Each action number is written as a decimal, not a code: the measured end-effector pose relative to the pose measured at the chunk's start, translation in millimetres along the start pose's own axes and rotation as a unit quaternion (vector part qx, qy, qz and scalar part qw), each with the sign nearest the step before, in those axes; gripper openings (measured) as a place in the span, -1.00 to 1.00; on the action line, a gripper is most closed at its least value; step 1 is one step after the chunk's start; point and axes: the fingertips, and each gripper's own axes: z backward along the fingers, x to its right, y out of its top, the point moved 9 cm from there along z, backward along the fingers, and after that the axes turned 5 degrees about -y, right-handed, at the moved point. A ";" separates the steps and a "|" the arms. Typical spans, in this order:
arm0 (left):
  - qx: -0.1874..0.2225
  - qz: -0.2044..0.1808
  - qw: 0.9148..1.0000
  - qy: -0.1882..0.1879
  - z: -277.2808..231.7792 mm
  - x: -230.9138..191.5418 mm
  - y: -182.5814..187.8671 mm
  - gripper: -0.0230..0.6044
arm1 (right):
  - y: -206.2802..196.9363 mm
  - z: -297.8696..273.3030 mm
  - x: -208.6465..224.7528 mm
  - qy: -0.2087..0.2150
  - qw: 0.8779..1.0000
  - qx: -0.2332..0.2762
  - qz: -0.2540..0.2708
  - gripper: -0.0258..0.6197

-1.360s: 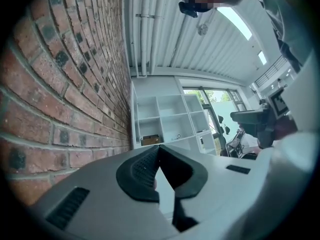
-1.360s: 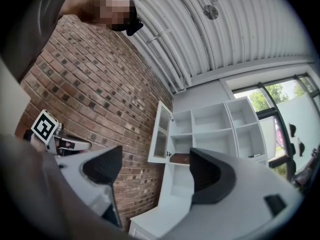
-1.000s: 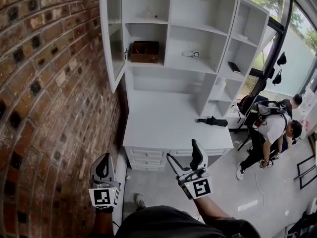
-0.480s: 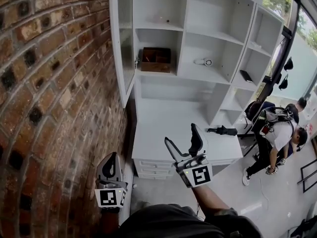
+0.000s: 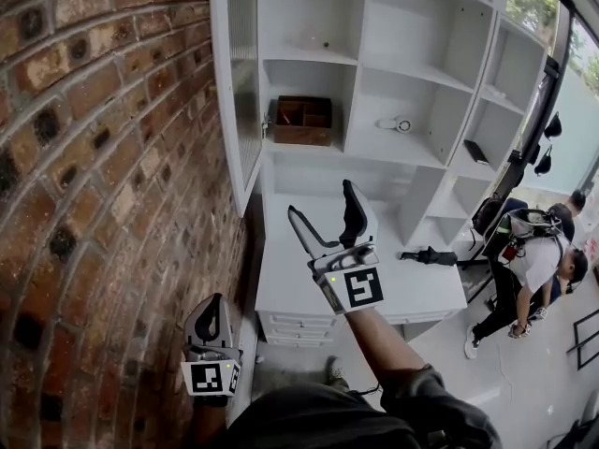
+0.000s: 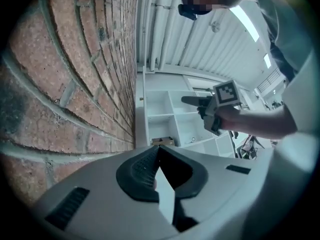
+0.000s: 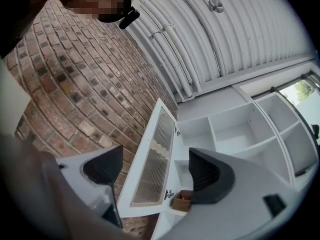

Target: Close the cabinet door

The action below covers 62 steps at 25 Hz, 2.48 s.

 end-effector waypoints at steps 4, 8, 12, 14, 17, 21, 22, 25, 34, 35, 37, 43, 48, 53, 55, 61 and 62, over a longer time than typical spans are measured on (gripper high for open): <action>0.000 0.002 1.000 0.017 -7.3 1.2 -5.7 -0.92 | 0.7 -45.2 3.1 0.007 1.000 0.016 0.000 0.36; 0.004 0.003 0.999 0.038 -12.2 -1.6 -5.1 -0.92 | 5.3 -89.8 -1.1 0.017 0.999 0.037 -0.006 0.36; 0.003 0.002 0.998 0.055 -12.8 -5.2 -5.8 -0.92 | 6.9 -126.7 -9.2 0.034 0.998 0.041 0.011 0.36; 0.000 0.003 0.998 0.062 -11.6 -7.7 -7.2 -0.92 | 8.9 -144.8 -14.5 0.041 0.998 0.044 0.013 0.36; -0.005 0.003 0.997 0.071 -9.5 -10.8 -9.1 -0.92 | 11.5 -171.5 -23.0 0.043 0.997 0.057 0.015 0.32; -0.012 0.004 0.997 0.077 -6.6 -13.6 -11.5 -0.92 | 11.2 -200.8 -31.9 0.042 0.997 0.056 0.035 0.28; -0.014 0.004 0.997 0.078 -5.9 -13.9 -12.0 -0.92 | 11.3 -207.6 -33.7 0.040 0.997 0.054 0.037 0.28; -0.018 0.004 0.997 0.080 -2.9 -13.8 -13.5 -0.92 | 11.2 -225.2 -39.2 0.039 0.997 0.049 0.041 0.25; -0.029 0.008 0.996 0.083 -2.7 -15.1 -19.4 -0.92 | 13.2 -242.4 -64.5 0.040 0.994 0.056 0.080 -0.11; -0.027 0.008 0.996 0.082 -3.5 -14.8 -19.7 -0.92 | 13.1 -242.8 -66.5 0.038 0.994 0.056 0.085 -0.20; -0.028 0.009 0.996 0.081 -5.0 -14.6 -20.5 -0.92 | 13.6 -243.3 -69.7 0.034 0.993 0.055 0.099 -0.30; -0.030 0.015 0.997 0.077 -9.2 -13.8 -24.4 -0.92 | 15.9 -242.9 -73.4 0.016 0.992 0.040 0.115 -0.40; -0.032 0.018 0.997 0.071 -13.3 -11.8 -24.0 -0.92 | 16.5 -239.7 -67.6 0.015 0.994 0.034 0.106 -0.41; -0.031 0.021 0.998 0.055 -21.0 -4.6 -26.8 -0.92 | 16.9 -231.7 -55.1 0.017 0.995 0.035 0.092 -0.44; -0.031 0.023 0.998 0.047 -25.5 -1.4 -27.8 -0.92 | 17.6 -228.7 -48.9 0.018 0.995 0.038 0.086 -0.45; -0.029 0.028 0.999 0.024 -38.4 6.2 -31.6 -0.92 | 18.1 -216.3 -25.3 0.014 0.996 0.036 0.081 -0.48; -0.028 0.028 0.999 0.020 -40.8 7.6 -32.2 -0.92 | 18.1 -214.2 -20.6 0.012 0.996 0.035 0.080 -0.49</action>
